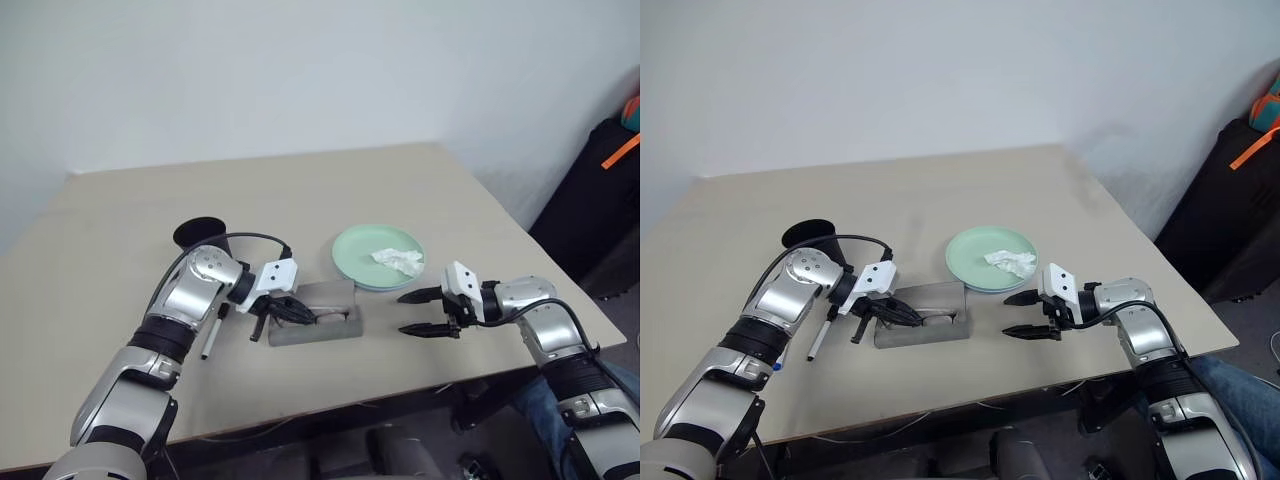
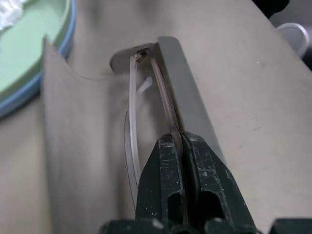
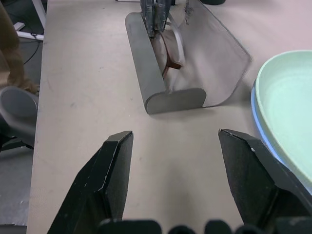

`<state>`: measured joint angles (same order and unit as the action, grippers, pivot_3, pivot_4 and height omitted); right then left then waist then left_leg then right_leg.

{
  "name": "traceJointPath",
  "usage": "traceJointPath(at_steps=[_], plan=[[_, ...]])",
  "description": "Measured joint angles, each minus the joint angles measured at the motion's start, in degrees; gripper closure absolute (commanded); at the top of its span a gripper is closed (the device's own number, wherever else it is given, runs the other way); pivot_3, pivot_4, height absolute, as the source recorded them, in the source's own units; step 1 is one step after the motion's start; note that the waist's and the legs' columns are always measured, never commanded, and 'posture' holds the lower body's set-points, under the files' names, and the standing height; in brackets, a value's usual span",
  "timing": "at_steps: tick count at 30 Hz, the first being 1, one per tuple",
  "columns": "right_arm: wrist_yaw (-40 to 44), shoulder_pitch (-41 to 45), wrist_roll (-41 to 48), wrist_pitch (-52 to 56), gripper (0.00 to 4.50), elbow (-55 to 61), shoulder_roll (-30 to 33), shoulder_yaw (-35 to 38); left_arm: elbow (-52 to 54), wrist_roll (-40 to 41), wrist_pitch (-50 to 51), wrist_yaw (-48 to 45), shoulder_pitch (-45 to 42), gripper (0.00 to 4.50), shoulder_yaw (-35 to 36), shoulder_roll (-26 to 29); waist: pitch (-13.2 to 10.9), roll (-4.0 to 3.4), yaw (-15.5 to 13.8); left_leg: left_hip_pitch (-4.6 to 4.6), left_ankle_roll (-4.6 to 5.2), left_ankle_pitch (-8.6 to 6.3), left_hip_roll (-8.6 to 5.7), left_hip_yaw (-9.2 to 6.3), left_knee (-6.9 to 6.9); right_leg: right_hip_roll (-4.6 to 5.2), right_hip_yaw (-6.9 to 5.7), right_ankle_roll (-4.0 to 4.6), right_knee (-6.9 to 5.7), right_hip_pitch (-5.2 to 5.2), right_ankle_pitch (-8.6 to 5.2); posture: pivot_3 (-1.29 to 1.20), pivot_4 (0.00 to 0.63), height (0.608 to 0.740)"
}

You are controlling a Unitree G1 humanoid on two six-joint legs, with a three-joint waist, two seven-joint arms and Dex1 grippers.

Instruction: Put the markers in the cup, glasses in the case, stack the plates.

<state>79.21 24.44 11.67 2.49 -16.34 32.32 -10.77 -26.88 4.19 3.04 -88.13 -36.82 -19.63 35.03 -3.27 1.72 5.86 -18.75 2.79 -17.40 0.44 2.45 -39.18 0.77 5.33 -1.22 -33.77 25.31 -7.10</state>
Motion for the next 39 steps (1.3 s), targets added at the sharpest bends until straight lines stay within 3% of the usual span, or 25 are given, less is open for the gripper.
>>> traceJointPath(at_steps=[12, 15, 19, 30, 39], plan=[[-0.30, 0.20, -0.02, -0.15, 1.47, 0.00, -0.09, -0.68, 0.03, 1.06, 4.47, -0.89, 0.43, 4.49, 0.38, 0.00, 0.00, 0.00, 0.01, 0.02, 0.01, -0.01, 0.01, -0.02, 0.02, 0.00, 0.00, 0.00, 0.00, 0.00, 0.00, 0.00, 0.000, 0.740], [-0.31, 0.22, -0.07, -0.21, 1.47, -0.01, -0.25, -1.18, -0.88, 0.83, 3.99, -0.58, 0.43, 3.84, 0.34, -0.06, 0.01, 0.00, 0.01, 0.04, 0.01, -0.01, 0.02, -0.02, 0.01, 0.00, 0.01, 0.00, -0.01, -0.01, 0.00, 0.00, 0.000, 0.740], [-0.37, 0.29, -0.08, -0.22, 1.47, -0.01, -0.26, -1.21, -1.86, 0.77, 2.58, 0.25, 0.39, 2.53, 0.38, -0.41, 0.01, 0.01, -0.01, 0.05, 0.01, 0.00, 0.03, -0.03, 0.00, 0.01, 0.00, 0.00, -0.01, -0.03, 0.00, 0.00, 0.000, 0.740], [-0.43, 0.90, -0.28, -0.53, 1.47, -0.05, -0.29, -1.39, -3.25, 1.07, 0.66, 1.74, -0.33, 2.53, 0.88, -1.85, 0.01, 0.02, -0.04, 0.02, 0.02, 0.00, 0.06, -0.02, -0.12, 0.03, 0.02, -0.01, -0.01, -0.09, 0.01, 0.00, 0.000, 0.740], [-0.37, 1.39, -0.47, -0.71, 1.47, -0.46, -0.39, -1.51, -3.11, 2.83, 0.51, 4.59, -4.94, 2.53, 5.35, -3.16, 0.01, 0.03, -0.02, 0.00, 0.02, -0.01, 0.00, -0.02, -0.02, 0.00, 0.00, -0.04, 0.00, -0.03, 0.02, 0.00, 0.000, 0.740]])
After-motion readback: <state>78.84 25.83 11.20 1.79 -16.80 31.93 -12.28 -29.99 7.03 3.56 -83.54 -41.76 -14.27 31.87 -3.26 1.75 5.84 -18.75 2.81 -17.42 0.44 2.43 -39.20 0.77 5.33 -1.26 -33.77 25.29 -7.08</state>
